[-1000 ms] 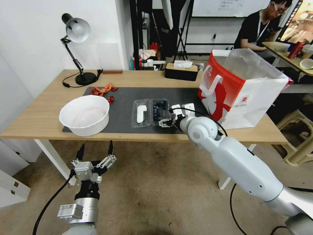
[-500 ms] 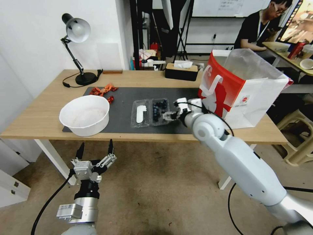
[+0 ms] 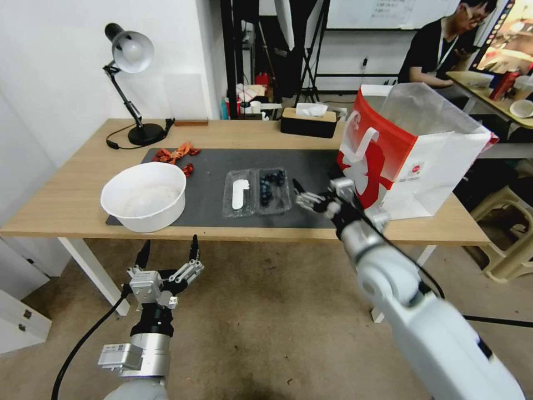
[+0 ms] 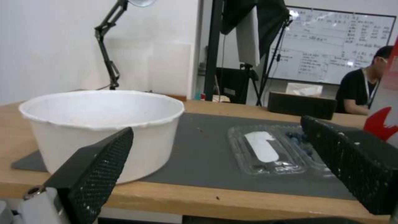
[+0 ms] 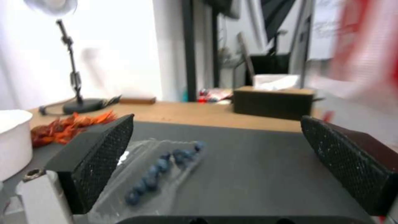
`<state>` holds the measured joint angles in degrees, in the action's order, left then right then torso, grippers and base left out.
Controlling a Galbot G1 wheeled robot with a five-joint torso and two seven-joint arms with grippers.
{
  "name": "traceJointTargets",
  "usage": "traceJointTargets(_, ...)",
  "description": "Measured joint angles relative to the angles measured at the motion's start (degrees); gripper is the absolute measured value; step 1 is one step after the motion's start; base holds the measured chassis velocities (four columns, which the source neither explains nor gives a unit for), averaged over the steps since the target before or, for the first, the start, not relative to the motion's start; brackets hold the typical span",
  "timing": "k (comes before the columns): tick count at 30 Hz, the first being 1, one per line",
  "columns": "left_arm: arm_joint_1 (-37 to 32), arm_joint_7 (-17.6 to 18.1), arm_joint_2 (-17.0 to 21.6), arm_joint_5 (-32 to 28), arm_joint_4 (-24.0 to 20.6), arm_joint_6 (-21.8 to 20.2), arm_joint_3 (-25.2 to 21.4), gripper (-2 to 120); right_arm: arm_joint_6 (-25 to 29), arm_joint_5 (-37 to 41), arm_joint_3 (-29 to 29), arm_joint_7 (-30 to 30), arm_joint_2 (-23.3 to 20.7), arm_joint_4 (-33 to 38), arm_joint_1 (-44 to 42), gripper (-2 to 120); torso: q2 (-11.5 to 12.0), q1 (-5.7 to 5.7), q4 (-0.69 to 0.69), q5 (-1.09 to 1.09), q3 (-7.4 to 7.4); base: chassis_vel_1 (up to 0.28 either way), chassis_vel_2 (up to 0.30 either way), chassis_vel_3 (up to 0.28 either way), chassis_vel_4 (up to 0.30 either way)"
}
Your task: Close the takeout container lid, then place the container into the takeout bag.
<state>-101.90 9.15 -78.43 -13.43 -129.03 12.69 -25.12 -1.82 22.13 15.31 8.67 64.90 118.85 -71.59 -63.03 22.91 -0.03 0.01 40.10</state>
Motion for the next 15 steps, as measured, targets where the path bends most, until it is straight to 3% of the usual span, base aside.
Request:
traceJointTargets(2,0.1,-0.1,0.1,-0.2,0.0,-0.1,0.1,100,1.8,-1.3,1.0,-0.3,0.6,0.5,-2.3,100,0.0,0.00,0.01,-0.02,0.00,0.000,0.000,0.000,0.000)
traceJointTargets(4,0.5,-0.5,1.0,-1.5,0.1,-1.2,1.0,100,10.0,-6.6,6.7,-1.8,4.6,2.8,-13.2,100,0.0,0.00,0.02,-0.02,0.00,0.000,0.000,0.000,0.000)
traceJointTargets(9,1.2,-0.8,1.9,-3.1,0.4,-2.5,1.8,100,13.6,-8.8,9.5,-3.4,7.7,3.8,-19.6,100,0.0,0.00,0.03,-0.02,0.00,0.000,0.000,0.000,0.000)
traceJointTargets(15,4.9,1.7,4.4,-12.0,0.5,-7.8,5.1,100,17.4,-12.4,10.0,-5.6,12.4,4.0,-27.3,100,0.0,0.00,0.02,-0.02,0.01,0.000,0.000,0.000,0.000)
